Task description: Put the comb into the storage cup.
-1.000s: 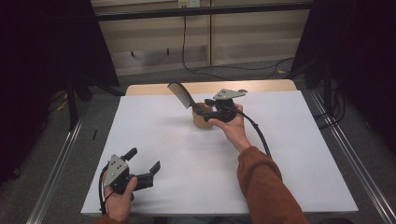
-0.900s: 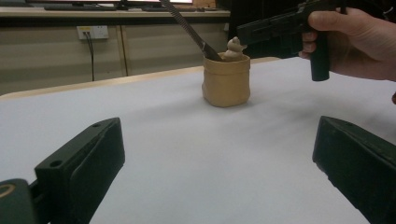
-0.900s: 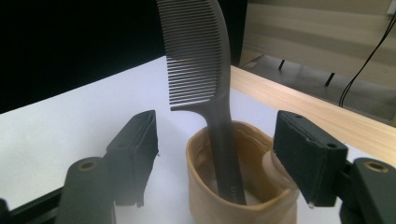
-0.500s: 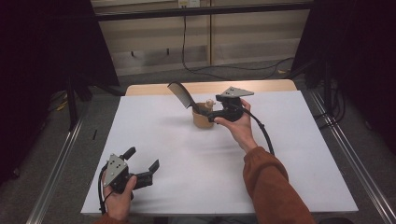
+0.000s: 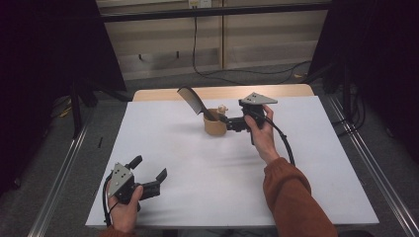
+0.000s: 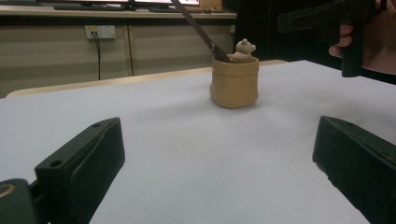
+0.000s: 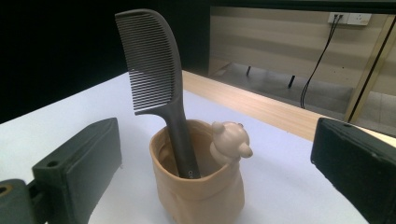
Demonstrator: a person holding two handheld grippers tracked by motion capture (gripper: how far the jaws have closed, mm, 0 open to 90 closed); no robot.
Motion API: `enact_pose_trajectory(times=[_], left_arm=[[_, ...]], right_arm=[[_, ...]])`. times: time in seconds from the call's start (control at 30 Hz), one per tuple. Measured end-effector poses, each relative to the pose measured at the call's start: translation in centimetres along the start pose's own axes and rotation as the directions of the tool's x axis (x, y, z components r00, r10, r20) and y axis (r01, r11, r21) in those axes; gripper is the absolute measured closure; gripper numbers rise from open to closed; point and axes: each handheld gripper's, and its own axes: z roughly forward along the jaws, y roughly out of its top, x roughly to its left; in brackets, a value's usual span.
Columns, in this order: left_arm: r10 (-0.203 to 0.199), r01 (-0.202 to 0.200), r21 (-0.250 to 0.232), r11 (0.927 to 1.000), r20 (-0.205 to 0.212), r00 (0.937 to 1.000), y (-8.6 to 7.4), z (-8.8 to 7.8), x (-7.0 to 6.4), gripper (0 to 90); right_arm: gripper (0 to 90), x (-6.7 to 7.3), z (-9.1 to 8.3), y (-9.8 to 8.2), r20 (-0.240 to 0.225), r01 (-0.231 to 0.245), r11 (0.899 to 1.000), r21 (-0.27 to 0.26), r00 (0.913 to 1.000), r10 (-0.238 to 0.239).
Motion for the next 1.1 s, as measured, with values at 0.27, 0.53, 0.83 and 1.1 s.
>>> enact_pose_trajectory(times=[0.27, 0.53, 0.83, 1.1], left_arm=[[-0.005, 0.005, 0.0, 1.0, 0.005, 1.0, 0.1, 0.3, -0.1, 2.3], [-0.023, 0.023, -0.001, 0.9997, -0.01, 0.9997, 0.0, 0.1, 0.2, 2.3], [-0.033, 0.033, -0.022, 0.9992, -0.013, 0.9994, 0.1, -0.4, 0.1, 2.2], [-0.035, 0.035, -0.027, 0.999, -0.014, 0.9993, 0.1, -0.6, 0.0, 2.3]], right_arm=[[0.6, -0.1, -1.1, -0.2, 0.046, 0.004, 1.0, -0.005, 0.9989, -0.004], [1.1, -0.4, -1.9, -0.6, 0.079, 0.03, 1.0, -0.005, 0.9964, -0.03], [0.9, 0.0, -3.0, -0.6, 0.108, 0.044, 0.998, -0.038, 0.9933, -0.04], [0.4, 0.0, -4.5, -1.2, 0.129, 0.035, 0.998, -0.061, 0.9912, -0.026]])
